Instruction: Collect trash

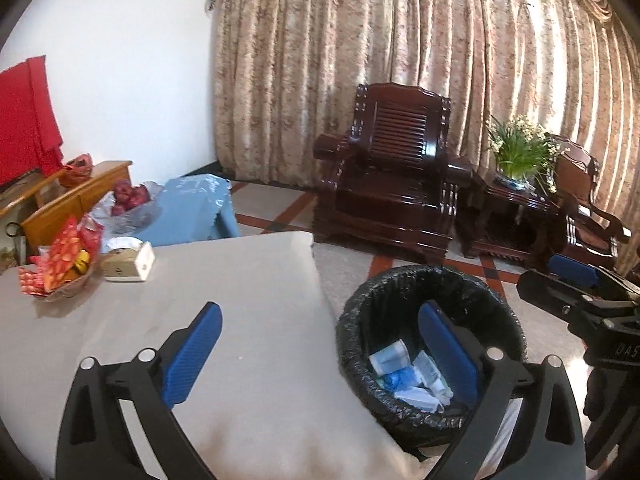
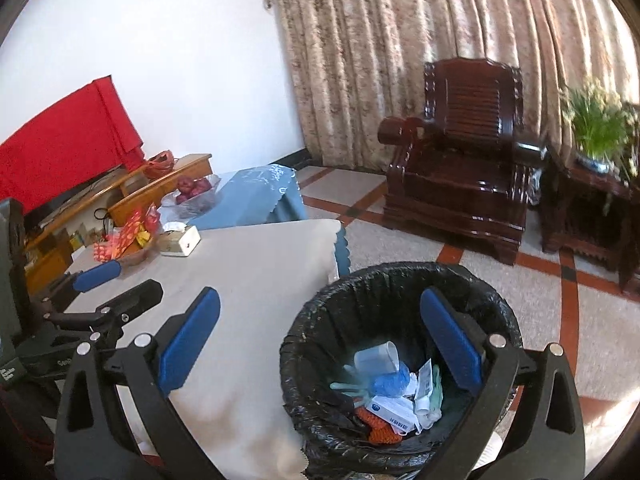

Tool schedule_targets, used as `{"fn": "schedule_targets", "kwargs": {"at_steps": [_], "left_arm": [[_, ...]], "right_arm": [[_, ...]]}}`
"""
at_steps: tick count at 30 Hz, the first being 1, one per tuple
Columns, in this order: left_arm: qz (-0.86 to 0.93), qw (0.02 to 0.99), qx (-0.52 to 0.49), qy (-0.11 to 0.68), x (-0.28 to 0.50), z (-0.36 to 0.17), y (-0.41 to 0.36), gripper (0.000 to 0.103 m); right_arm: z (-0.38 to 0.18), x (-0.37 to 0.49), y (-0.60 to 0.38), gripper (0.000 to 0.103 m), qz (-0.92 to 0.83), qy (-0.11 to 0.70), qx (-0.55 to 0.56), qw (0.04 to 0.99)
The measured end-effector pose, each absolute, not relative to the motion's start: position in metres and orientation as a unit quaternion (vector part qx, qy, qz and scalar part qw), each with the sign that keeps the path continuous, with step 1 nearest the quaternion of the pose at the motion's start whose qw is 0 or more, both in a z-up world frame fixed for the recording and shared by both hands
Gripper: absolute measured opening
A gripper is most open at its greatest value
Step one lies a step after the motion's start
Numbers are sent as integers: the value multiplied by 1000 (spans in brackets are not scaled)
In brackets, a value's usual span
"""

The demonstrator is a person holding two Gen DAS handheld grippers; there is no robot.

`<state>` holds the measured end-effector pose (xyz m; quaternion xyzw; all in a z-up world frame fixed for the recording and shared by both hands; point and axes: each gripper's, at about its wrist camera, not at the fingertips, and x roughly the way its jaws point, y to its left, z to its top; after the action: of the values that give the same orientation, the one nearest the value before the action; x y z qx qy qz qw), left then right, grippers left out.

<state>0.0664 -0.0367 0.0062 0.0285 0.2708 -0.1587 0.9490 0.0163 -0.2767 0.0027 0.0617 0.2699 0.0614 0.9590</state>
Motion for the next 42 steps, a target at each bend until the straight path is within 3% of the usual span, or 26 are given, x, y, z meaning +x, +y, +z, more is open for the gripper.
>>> {"fn": "schedule_targets", "kwargs": {"at_steps": [42], "left_arm": [[-138, 959, 27, 246, 19, 34, -24, 97]], "right_arm": [[18, -13, -259, 98, 72, 249, 42, 965]]}}
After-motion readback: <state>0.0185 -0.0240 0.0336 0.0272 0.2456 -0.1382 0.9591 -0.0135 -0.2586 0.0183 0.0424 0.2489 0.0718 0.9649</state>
